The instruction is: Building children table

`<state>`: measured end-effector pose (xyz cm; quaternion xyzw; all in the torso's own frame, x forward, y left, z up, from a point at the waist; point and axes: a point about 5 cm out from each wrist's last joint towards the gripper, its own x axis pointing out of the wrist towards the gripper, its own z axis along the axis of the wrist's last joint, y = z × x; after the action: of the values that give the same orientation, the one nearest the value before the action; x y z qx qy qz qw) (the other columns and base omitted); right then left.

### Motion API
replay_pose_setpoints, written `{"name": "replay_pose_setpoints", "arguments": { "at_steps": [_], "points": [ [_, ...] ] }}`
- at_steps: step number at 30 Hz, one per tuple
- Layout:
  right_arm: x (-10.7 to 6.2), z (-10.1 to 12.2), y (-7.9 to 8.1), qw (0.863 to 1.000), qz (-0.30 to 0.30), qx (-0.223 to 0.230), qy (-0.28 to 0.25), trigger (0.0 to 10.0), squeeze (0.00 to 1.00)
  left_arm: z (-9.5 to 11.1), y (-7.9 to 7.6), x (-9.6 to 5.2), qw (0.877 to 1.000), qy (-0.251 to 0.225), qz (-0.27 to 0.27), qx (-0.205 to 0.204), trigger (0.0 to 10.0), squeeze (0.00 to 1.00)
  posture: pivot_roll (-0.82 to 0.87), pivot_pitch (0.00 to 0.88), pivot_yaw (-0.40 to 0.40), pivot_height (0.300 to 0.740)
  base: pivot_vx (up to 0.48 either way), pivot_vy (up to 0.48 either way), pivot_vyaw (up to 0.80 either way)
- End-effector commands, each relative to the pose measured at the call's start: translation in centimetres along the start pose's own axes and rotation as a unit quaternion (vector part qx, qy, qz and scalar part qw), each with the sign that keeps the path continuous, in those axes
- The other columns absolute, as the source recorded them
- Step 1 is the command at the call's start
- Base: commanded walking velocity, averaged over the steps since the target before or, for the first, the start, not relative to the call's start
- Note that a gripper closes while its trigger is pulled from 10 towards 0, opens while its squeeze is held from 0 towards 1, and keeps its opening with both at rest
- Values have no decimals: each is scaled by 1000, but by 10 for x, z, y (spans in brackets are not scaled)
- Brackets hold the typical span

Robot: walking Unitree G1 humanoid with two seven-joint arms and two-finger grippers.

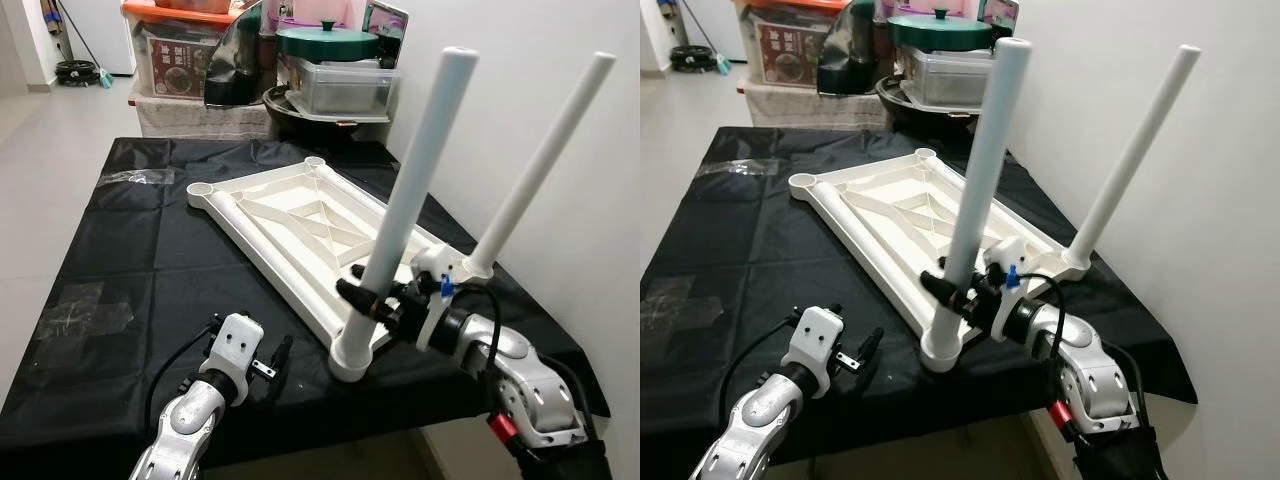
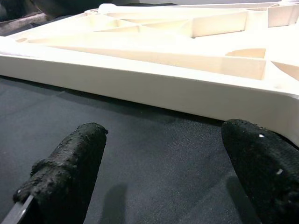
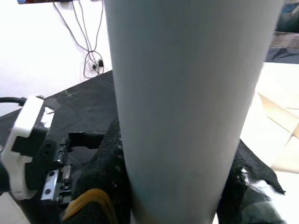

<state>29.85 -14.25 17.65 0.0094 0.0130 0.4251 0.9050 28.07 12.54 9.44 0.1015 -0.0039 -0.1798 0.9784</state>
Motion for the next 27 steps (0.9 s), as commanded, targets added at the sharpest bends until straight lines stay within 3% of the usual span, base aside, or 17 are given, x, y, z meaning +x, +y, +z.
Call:
{"name": "replay_pose_setpoints", "arguments": {
  "at_steps": [1, 2, 3, 6, 7, 8, 9, 10, 11, 12, 17, 18, 20, 21, 22, 26, 27],
  "points": [
    [5, -26, -7, 996, -61, 20, 54, 0, 0, -2, -4, 0, 1000, 4, -7, 2, 10000, 0, 92, 0, -133, 740, 0, 0, 0],
    [6, -28, -11, 994, -91, 23, 57, 0, 0, -2, -5, 0, 1000, 4, -7, 2, 10000, 0, 92, 0, -133, 740, 0, 0, 0],
    [6, -30, -22, 985, -160, 34, 58, 0, 0, -2, -4, 0, 1000, 4, -7, 2, 10000, 0, 90, 0, -133, 740, 0, 0, 0],
    [6, -32, -28, 976, -204, 44, 62, 0, 0, -2, -4, 0, 1000, 3, -8, 2, 10000, 0, 90, 0, -133, 740, 0, 0, 0],
    [-1, -34, -43, 947, -310, 56, 63, 0, 0, -2, -4, -1, 1000, 4, -7, 2, 10000, 0, 90, 0, -134, 740, 0, 0, 0],
    [-1, -34, -43, 947, -310, 56, 63, 0, 0, -2, -4, -1, 1000, 4, -7, 2, 10000, 0, 90, 0, -134, 740, 0, 0, 0],
    [-14, -39, -53, 904, -417, 66, 66, 0, 0, -2, -4, -1, 1000, 4, -7, 2, 10000, 0, 89, 0, -134, 740, 0, 0, 0],
    [-14, -39, -53, 904, -417, 66, 66, 0, 0, -2, -4, -1, 1000, 4, -7, 2, 10000, 0, 89, 0, -134, 740, 0, 0, 0],
    [-33, -44, -59, 845, -525, 71, 68, 0, 0, -2, -4, -2, 1000, 5, -6, 2, 10000, 0, 92, 0, -132, 740, 0, 0, 0],
    [-34, -45, -53, 838, -537, 70, 65, 0, 0, -2, -3, -2, 1000, 5, -7, 2, 10000, 0, 91, 0, -130, 740, 0, 0, 0],
    [-27, -46, -37, 844, -526, 74, 72, 0, 0, -2, -3, -2, 1000, 5, -8, 4, 10000, 0, 88, 0, -127, 740, 0, 0, 0],
    [-25, -45, -36, 846, -524, 70, 69, 10000, 0, -2, -3, -1, 1000, 5, -8, 4, 10000, 0, 87, 0, -126, 740, 0, 0, 0],
    [-24, -45, -36, 847, -523, 67, 65, 10000, 0, -2, -3, -1, 1000, 5, -8, 4, 10000, 0, 87, 0, -126, 740, 0, 0, 0],
    [-24, -42, -37, 849, -522, 62, 56, 10000, 831, -2, -3, -1, 1000, 5, -8, 4, 10000, 0, 88, 0, -126, 740, 0, 0, 0],
    [-22, -38, -38, 855, -513, 59, 47, 10000, 1000, -2, -3, -1, 1000, 5, -8, 4, 10000, 0, 86, 0, -125, 740, 0, 0, 0],
    [-17, -29, -43, 860, -506, 52, 38, 10000, 1000, -2, -3, 0, 1000, 6, -7, 4, 10000, 0, 84, 0, -126, 740, 0, 0, 0],
    [-13, -21, -48, 875, -480, 55, 21, 10000, 0, -2, -3, 0, 1000, 5, -7, 4, 10000, 0, 80, 0, -124, 740, 0, 0, 0]
  ]
}}
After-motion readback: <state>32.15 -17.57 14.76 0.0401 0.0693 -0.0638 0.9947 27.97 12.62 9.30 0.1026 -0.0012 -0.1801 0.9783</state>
